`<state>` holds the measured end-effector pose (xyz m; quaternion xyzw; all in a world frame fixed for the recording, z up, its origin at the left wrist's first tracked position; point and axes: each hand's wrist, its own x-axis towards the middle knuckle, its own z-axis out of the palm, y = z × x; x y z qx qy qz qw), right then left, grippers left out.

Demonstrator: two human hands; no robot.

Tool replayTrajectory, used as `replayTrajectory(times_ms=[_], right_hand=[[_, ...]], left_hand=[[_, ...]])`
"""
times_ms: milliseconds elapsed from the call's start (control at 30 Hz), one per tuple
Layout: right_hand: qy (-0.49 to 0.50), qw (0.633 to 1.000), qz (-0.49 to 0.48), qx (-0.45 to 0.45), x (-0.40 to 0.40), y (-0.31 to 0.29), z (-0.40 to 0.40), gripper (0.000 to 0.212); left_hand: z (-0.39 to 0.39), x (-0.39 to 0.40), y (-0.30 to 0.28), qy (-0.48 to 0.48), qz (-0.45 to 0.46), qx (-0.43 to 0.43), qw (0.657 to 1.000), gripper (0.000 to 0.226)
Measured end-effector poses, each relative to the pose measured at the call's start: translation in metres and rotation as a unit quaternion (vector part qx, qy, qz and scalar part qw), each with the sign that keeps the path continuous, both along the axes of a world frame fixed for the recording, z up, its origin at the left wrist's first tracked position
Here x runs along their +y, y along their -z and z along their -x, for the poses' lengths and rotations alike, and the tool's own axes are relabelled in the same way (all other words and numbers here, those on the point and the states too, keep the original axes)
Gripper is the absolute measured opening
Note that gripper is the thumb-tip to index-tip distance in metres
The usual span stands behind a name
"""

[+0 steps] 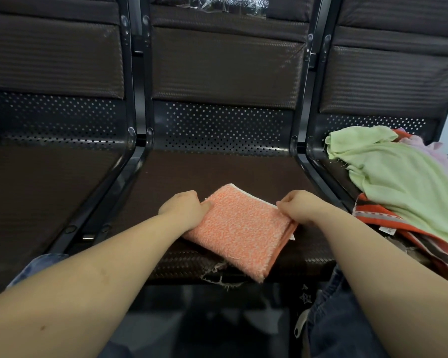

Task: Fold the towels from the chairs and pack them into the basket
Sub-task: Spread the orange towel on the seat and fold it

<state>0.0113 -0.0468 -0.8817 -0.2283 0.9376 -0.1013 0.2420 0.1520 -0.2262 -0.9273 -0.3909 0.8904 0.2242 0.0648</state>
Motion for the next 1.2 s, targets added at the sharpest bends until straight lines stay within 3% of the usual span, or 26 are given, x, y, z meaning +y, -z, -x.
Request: replayTrajectory(times_ms=[100, 200, 300, 367, 433, 533, 633, 700, 800, 833, 933, 1033, 1133, 1200], right_hand=[[-0.019, 0.999, 0.031, -0.033, 0.001, 0.001, -0.002, 0.038], [-0.029, 0.997, 0.003, -0.067, 0.003, 0.001, 0.002, 0.032], [-0.033, 0.983, -0.053, -0.171, 0.006, -0.009, 0.001, 0.025], [-0.051, 0.964, -0.094, -0.245, 0.008, -0.017, -0.004, 0.019], [-0.070, 0.955, -0.123, -0.261, 0.009, -0.024, -0.009, 0.022], [-0.087, 0.979, -0.080, -0.168, 0.008, -0.026, -0.013, 0.047], [-0.079, 0.986, 0.123, -0.074, 0.000, -0.023, -0.021, 0.081], [-0.107, 0.966, 0.217, -0.095, -0.006, -0.025, -0.029, 0.099], [-0.136, 0.944, 0.224, -0.199, -0.012, -0.024, -0.030, 0.125], [-0.142, 0.932, 0.213, -0.256, -0.012, -0.024, -0.028, 0.122], [-0.189, 0.885, 0.153, -0.396, -0.007, -0.021, -0.024, 0.060], [-0.190, 0.894, 0.094, -0.395, -0.007, -0.012, -0.027, 0.047], [-0.137, 0.905, 0.109, -0.388, -0.014, -0.005, -0.036, 0.031], [-0.109, 0.916, 0.133, -0.362, -0.018, -0.004, -0.045, 0.023]], left_hand=[[0.002, -0.005, 0.004, -0.020, -0.028, -0.010, 0.999, 0.063], [0.004, -0.009, 0.001, 0.011, -0.064, -0.045, 0.997, 0.072], [-0.002, -0.014, -0.012, 0.061, -0.083, -0.089, 0.991, 0.075], [-0.008, -0.016, -0.022, 0.100, -0.105, -0.089, 0.985, 0.064], [-0.016, -0.016, -0.028, 0.124, -0.139, -0.063, 0.980, 0.047], [-0.024, -0.011, -0.036, 0.149, -0.171, -0.006, 0.974, 0.033], [-0.027, 0.000, -0.047, 0.175, -0.176, 0.062, 0.967, 0.025], [-0.030, 0.007, -0.057, 0.203, -0.179, 0.103, 0.957, 0.023], [-0.039, 0.016, -0.072, 0.242, -0.200, 0.142, 0.939, 0.022], [-0.043, 0.017, -0.076, 0.247, -0.201, 0.147, 0.936, 0.022], [-0.055, 0.014, -0.082, 0.240, -0.193, 0.153, 0.939, 0.020], [-0.066, 0.003, -0.080, 0.209, -0.171, 0.147, 0.952, 0.016], [-0.074, -0.010, -0.073, 0.150, -0.144, 0.122, 0.971, 0.014], [-0.080, -0.018, -0.065, 0.096, -0.136, 0.098, 0.981, 0.026]])
